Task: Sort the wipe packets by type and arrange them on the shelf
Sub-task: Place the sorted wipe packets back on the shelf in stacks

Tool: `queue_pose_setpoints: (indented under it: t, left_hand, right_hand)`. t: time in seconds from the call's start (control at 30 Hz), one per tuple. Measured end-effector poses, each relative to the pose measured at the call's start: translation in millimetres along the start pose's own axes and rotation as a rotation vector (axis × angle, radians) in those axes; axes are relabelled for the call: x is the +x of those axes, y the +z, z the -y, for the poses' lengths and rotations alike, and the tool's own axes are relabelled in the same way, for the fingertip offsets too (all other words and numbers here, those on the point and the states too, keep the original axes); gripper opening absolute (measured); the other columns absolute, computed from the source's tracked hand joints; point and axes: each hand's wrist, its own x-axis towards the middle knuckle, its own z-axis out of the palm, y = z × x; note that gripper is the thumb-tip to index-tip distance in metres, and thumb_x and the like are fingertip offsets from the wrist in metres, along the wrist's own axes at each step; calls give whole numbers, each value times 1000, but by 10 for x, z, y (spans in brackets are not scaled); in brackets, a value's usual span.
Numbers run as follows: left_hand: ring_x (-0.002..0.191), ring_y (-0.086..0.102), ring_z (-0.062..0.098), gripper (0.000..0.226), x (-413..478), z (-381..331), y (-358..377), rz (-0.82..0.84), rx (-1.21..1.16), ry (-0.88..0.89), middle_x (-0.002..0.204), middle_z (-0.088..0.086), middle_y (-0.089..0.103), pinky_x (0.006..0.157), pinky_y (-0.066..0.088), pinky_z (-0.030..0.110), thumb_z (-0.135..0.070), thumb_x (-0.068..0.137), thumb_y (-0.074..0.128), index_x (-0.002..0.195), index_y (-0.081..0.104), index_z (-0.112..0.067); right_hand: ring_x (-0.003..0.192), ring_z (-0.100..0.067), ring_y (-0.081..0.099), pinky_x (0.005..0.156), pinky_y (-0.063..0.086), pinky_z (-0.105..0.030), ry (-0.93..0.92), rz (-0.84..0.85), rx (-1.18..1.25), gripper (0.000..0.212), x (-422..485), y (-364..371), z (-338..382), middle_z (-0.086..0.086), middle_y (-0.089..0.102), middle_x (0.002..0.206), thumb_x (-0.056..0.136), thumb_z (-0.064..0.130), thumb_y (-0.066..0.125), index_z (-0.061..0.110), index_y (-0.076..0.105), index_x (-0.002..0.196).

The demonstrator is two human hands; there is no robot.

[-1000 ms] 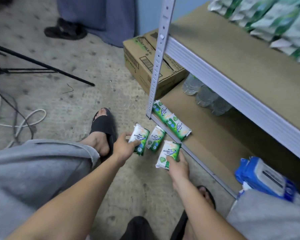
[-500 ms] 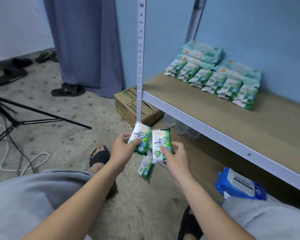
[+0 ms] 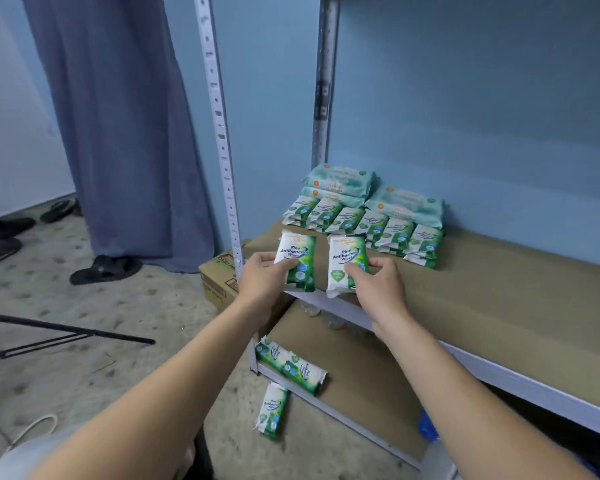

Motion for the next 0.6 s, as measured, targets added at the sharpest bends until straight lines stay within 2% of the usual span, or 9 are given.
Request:
queue_pose_setpoints:
  t: [0.07,0.13,0.2,0.27,0.37,0.43,0.5,0.6]
  left_hand:
    - [77,75,21,22,100,-29,121,23,7,-9,82,4,77,76,61,37,-30,82,80,91,67,-13]
    - [84,75,26,41,201,-26,206,14,41,-29,83,3,78,86,60,47,-46,69,82,91,70,-13]
    - [89,73,25,55,325,14,284,-16,87,-13,89,3,77,87,59,50,-56,64,77,98,69,-15]
    - [94,69,22,58,365,32,356,-41,179,28,100,3,73,85,58,44,-59,72,75,107,64,-15]
    - [87,63,12,45,401,109,386,-40,351,128,99,-3,68,66,47,27,-56,85,70,106,62,-17]
    - [80,65,8,37,415,169,376,-51,396,180,92,-7,70,60,44,26,-57,85,69,96,64,-22]
    - [78,66,9,33,432,200,365,-66,418,220,86,-9,71,61,45,28,-58,85,69,88,66,-25]
    - [80,64,10,32,461,260,352,-93,446,275,84,-10,72,63,42,28,-56,87,66,87,72,-24]
  right_hand:
    - [77,-8,59,56,44,-28,24,-16,-45,30,100,-62,-39,8,59,92,89,31,70,21,49,109]
    - [81,-17,64,59,47,-29,42,-13,-122,31,181,-105,-98,1,63,97,88,33,69,22,49,109]
    - [78,-19,62,56,43,-29,17,4,-256,30,241,-139,-154,-2,63,95,89,36,66,21,49,109]
    - [80,-24,59,61,42,-33,-66,-26,-416,28,294,-173,-247,-4,63,91,91,41,63,19,53,106]
    - [93,-32,58,71,44,-37,-197,-96,-502,28,316,-208,-402,-5,65,89,92,45,61,18,57,98]
    - [100,-28,56,76,41,-35,-259,-128,-437,26,326,-217,-485,-2,63,98,91,42,64,18,58,101]
    - [105,-24,55,81,40,-32,-281,-140,-388,30,339,-207,-508,-2,63,108,89,38,67,18,59,109]
    - [101,-20,55,80,39,-30,-329,-100,-375,33,358,-170,-521,0,64,108,86,38,71,19,61,110]
